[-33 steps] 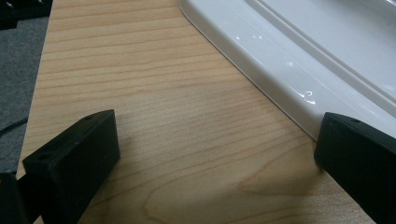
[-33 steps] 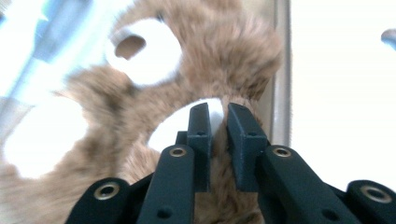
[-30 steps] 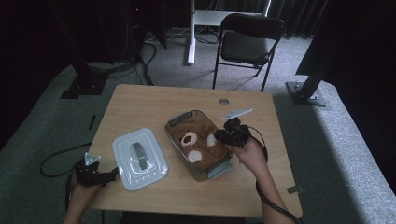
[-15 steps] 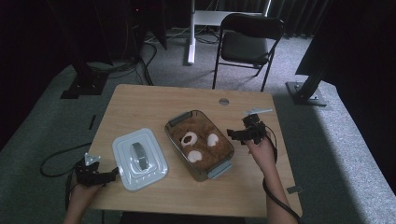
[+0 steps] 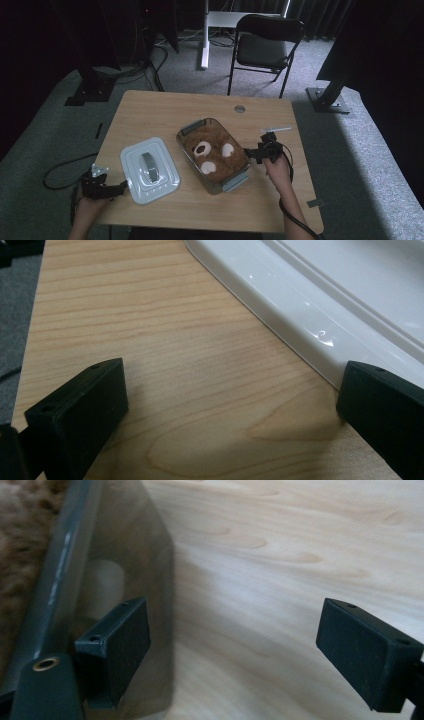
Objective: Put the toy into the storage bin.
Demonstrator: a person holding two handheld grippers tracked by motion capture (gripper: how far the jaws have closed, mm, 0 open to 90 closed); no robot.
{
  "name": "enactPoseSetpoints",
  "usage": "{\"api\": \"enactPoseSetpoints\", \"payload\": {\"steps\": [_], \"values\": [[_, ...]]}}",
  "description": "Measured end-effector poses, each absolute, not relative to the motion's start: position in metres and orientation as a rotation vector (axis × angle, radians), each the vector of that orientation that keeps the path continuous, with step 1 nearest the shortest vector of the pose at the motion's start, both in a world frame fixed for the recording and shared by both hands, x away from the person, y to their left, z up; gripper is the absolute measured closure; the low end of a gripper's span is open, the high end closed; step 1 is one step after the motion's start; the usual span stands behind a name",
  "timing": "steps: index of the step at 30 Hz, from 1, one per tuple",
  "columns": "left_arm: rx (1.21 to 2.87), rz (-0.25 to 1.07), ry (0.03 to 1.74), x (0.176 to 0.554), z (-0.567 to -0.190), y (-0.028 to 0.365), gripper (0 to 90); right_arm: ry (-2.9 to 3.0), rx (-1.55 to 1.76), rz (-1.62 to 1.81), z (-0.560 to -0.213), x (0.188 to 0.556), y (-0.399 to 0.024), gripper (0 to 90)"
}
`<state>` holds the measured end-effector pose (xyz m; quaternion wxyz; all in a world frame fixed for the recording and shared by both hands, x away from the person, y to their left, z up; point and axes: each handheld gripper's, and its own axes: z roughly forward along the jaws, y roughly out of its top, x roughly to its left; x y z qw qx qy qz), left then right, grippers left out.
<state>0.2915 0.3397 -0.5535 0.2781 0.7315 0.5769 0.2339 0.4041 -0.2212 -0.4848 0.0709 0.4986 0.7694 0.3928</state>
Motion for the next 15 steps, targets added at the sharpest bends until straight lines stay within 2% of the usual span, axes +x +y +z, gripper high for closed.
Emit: {"api": "enactPoseSetpoints", "payload": {"steps": [4,8,15], "values": [[1.939,0.597,1.576,0.289,-0.544,0.337,2.8,2.363,1.474,1.238,-0.488,0.392,-0.217,13.5],[1.900,0.539,1.535,0.288,-0.532,0.332,2.8,2.391,1.440,1.276,-0.492,0.381,-0.212,13.7],[1.911,0.516,1.489,0.296,-0.519,0.309,2.8,2.461,1.402,1.305,-0.500,0.366,-0.201,13.8]]}}
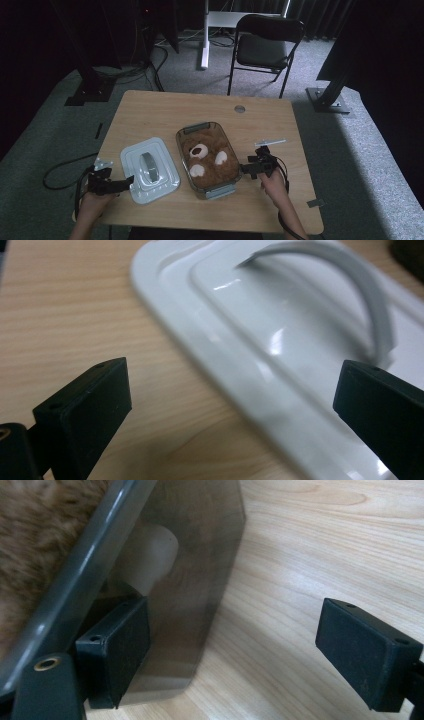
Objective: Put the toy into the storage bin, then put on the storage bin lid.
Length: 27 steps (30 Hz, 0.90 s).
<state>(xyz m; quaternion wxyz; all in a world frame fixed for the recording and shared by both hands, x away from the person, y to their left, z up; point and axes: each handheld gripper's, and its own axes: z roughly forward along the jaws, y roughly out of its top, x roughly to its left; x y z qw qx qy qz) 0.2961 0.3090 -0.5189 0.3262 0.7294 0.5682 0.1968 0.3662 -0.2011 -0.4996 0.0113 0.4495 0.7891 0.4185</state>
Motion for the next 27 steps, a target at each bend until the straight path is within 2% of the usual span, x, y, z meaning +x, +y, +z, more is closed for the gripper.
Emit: {"api": "enactPoseSetpoints", "payload": {"steps": [6,12,19,20,21,24,25,26,27], "values": [[1.877,0.437,1.455,0.313,-0.509,0.283,2.7,2.476,1.386,1.279,-0.504,0.362,-0.196,13.8],[1.897,0.433,1.456,0.332,-0.512,0.255,2.8,2.472,1.398,1.283,-0.508,0.362,-0.196,13.8],[1.937,0.421,1.472,0.342,-0.523,0.238,7.4,2.436,1.399,1.254,-0.509,0.359,-0.196,13.8],[1.936,0.437,1.475,0.342,-0.524,0.236,9.9,2.433,1.400,1.250,-0.509,0.359,-0.197,13.8],[1.935,0.437,1.477,0.343,-0.525,0.236,16.8,2.428,1.406,1.240,-0.510,0.359,-0.197,13.8],[1.942,0.417,1.481,0.346,-0.531,0.236,20.5,2.434,1.407,1.224,-0.513,0.361,-0.196,13.9],[1.938,0.421,1.476,0.346,-0.532,0.236,26.3,2.433,1.408,1.232,-0.513,0.361,-0.197,13.9],[1.931,0.433,1.478,0.345,-0.532,0.237,27.9,2.431,1.412,1.237,-0.514,0.361,-0.197,13.9],[1.931,0.433,1.478,0.345,-0.532,0.237,35.4,2.431,1.412,1.237,-0.514,0.361,-0.197,13.9]]}}
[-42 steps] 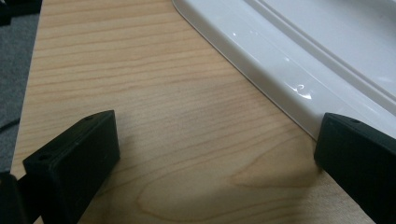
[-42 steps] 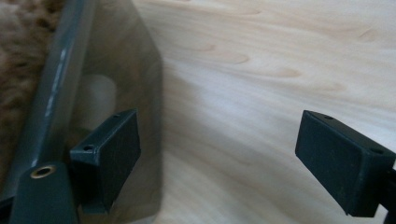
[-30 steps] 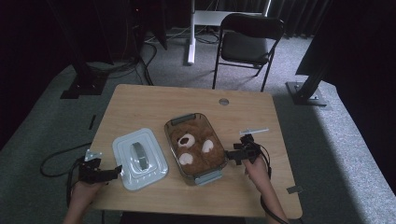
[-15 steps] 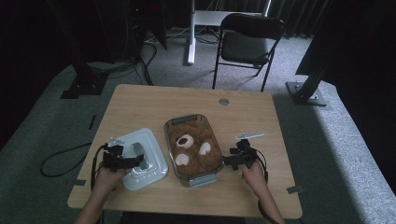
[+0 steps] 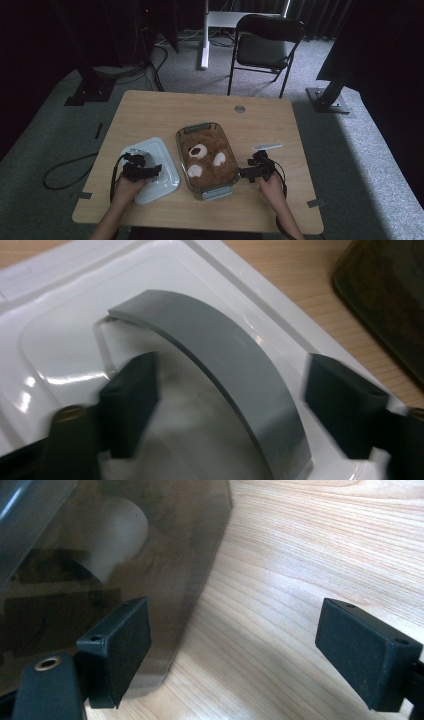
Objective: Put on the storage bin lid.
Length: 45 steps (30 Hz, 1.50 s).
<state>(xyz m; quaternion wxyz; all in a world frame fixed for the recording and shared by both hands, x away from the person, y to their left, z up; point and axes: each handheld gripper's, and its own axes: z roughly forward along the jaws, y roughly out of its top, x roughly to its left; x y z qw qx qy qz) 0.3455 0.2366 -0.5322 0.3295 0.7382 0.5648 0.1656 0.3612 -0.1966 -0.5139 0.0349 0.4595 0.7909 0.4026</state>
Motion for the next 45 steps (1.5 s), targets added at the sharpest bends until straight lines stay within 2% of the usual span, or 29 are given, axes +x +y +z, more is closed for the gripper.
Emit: {"api": "enactPoseSetpoints", "payload": {"steps": [1,2,4,11,17,25,31,35,40,45], "values": [[1.911,0.406,1.468,0.345,-0.532,0.239,35.4,2.425,1.416,1.237,-0.514,0.361,-0.196,13.9],[1.909,0.408,1.460,0.345,-0.532,0.240,44.9,2.422,1.421,1.250,-0.515,0.361,-0.196,14.0],[1.892,0.395,1.457,0.344,-0.531,0.242,57.5,2.419,1.424,1.254,-0.516,0.361,-0.196,14.2],[1.817,0.355,1.435,0.338,-0.520,0.257,71.7,2.446,1.410,1.307,-0.519,0.358,-0.189,14.5],[1.719,0.298,1.391,0.326,-0.495,0.275,72.6,2.449,1.373,1.287,-0.519,0.357,-0.177,14.6],[1.683,0.389,1.240,0.296,-0.434,0.283,72.7,2.514,1.302,1.326,-0.520,0.351,-0.158,14.6],[1.658,0.384,1.118,0.281,-0.395,0.288,72.9,2.551,1.212,1.364,-0.517,0.347,-0.140,14.6],[1.691,0.349,1.033,0.276,-0.381,0.271,73.0,2.581,1.156,1.371,-0.515,0.345,-0.124,13.8],[1.753,0.285,0.943,0.278,-0.382,0.241,72.9,2.536,1.147,1.432,-0.513,0.343,-0.103,12.4],[1.826,0.160,0.828,0.289,-0.388,0.213,72.9,2.542,1.054,1.407,-0.509,0.340,-0.089,12.4]]}}
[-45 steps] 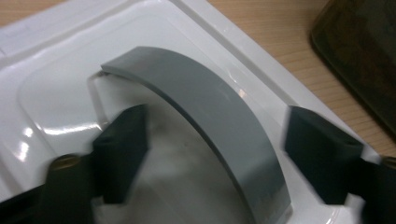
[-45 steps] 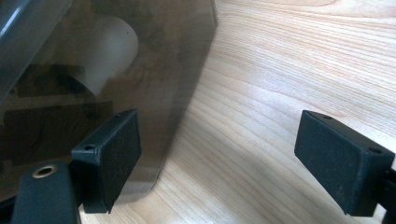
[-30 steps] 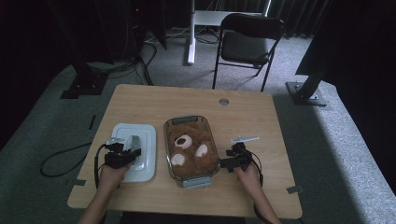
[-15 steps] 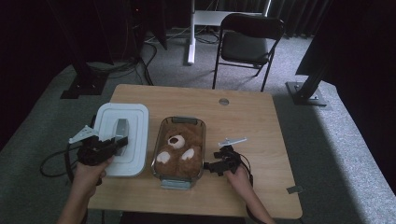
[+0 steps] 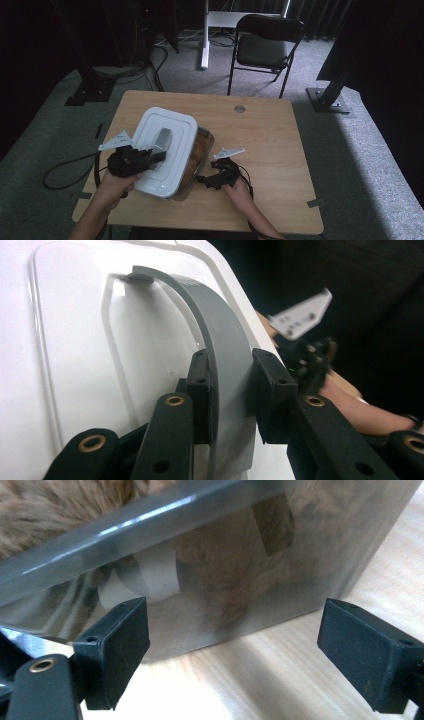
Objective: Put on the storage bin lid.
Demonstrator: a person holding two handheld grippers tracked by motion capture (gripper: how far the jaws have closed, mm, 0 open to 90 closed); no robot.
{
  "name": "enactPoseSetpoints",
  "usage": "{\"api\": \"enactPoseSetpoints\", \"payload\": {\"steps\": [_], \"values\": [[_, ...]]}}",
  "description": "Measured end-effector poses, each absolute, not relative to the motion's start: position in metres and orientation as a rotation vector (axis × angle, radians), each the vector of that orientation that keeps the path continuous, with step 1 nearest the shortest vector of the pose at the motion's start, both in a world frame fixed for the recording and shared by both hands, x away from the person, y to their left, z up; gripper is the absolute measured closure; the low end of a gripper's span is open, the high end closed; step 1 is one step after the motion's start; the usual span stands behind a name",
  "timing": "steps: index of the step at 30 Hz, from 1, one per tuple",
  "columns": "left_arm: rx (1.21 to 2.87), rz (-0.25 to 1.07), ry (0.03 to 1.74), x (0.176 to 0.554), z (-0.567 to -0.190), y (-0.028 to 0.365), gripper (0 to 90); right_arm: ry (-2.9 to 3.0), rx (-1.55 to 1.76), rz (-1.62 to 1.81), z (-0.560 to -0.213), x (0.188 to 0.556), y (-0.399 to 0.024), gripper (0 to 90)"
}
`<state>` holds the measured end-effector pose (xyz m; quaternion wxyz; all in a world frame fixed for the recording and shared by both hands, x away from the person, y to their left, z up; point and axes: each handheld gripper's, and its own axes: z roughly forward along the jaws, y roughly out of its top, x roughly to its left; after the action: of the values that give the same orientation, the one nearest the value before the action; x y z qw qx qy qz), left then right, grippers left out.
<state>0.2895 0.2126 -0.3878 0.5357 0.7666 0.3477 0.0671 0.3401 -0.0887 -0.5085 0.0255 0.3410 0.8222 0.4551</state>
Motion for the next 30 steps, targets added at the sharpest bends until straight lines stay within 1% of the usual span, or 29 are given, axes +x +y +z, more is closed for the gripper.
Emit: {"api": "enactPoseSetpoints", "payload": {"steps": [3,7,13,17,21,24,25,27,28,30], "values": [[1.859,0.100,0.810,0.301,-0.391,0.201,72.9,2.508,1.079,1.388,-0.509,0.342,-0.098,12.7],[1.895,0.057,0.809,0.316,-0.398,0.188,72.9,2.459,1.180,1.407,-0.513,0.348,-0.119,13.0],[1.944,0.008,0.831,0.333,-0.411,0.181,72.8,2.386,1.261,1.428,-0.511,0.354,-0.143,13.1],[1.951,0.016,0.860,0.338,-0.414,0.184,72.4,2.357,1.278,1.439,-0.508,0.355,-0.151,13.1],[1.967,-0.014,0.871,0.343,-0.420,0.182,71.5,2.353,1.286,1.436,-0.507,0.355,-0.154,13.2],[1.963,0.004,0.896,0.345,-0.422,0.184,71.1,2.354,1.287,1.433,-0.508,0.355,-0.154,13.2],[1.953,-0.024,0.895,0.348,-0.426,0.186,70.8,2.360,1.288,1.424,-0.509,0.355,-0.154,13.2],[1.948,-0.021,0.895,0.347,-0.426,0.186,70.8,2.359,1.290,1.425,-0.509,0.355,-0.154,13.2],[1.980,0.016,0.881,0.344,-0.426,0.182,70.8,2.357,1.294,1.422,-0.509,0.356,-0.155,13.2],[2.010,0.044,0.881,0.343,-0.427,0.178,70.7,2.353,1.294,1.424,-0.510,0.356,-0.155,13.2]]}}
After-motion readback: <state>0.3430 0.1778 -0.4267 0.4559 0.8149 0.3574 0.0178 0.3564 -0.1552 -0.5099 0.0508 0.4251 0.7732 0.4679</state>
